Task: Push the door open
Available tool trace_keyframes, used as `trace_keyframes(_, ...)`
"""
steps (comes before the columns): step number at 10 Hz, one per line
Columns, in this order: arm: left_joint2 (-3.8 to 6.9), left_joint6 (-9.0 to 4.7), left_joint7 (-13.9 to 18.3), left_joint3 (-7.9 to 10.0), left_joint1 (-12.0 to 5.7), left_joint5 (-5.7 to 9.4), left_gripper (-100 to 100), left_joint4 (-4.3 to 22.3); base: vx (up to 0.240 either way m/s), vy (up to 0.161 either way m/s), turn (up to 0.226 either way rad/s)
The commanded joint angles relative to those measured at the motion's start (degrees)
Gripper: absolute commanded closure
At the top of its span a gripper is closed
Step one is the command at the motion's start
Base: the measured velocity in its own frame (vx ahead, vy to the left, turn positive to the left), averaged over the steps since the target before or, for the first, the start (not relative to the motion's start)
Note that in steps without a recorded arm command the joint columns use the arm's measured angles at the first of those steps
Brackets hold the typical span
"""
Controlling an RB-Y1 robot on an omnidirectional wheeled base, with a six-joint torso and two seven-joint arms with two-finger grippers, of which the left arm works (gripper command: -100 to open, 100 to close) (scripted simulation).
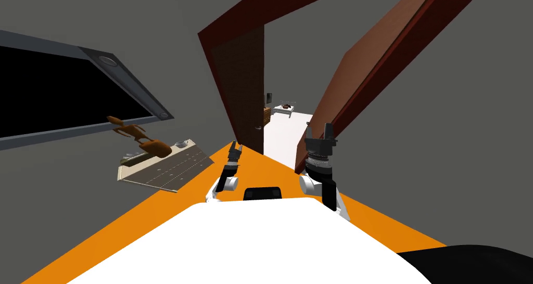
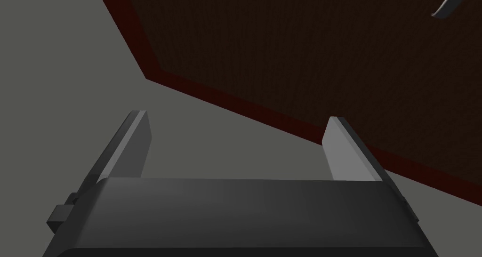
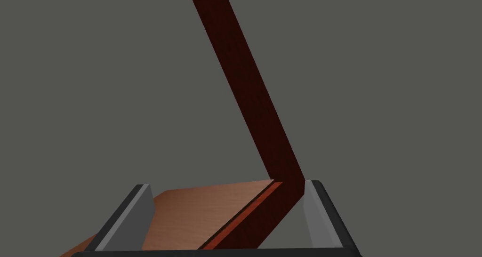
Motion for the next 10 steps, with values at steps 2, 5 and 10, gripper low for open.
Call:
trace_keyframes(2, 0.10, -0.64, -0.2, -0.41, -1.56, 0.32, -100, 3.6, 0.087, 0.049, -0.060)
trace_keyframes(5, 0.20, -1.34, -0.4, -0.90, -3.30, 0.67, -100, 7.7, 0.095, 0.039, -0.084)
trace_keyframes(10, 0.28, -2.29, -0.6, -1.55, -5.61, 1.14, -100, 13.2, 0.072, 0.035, -0.062)
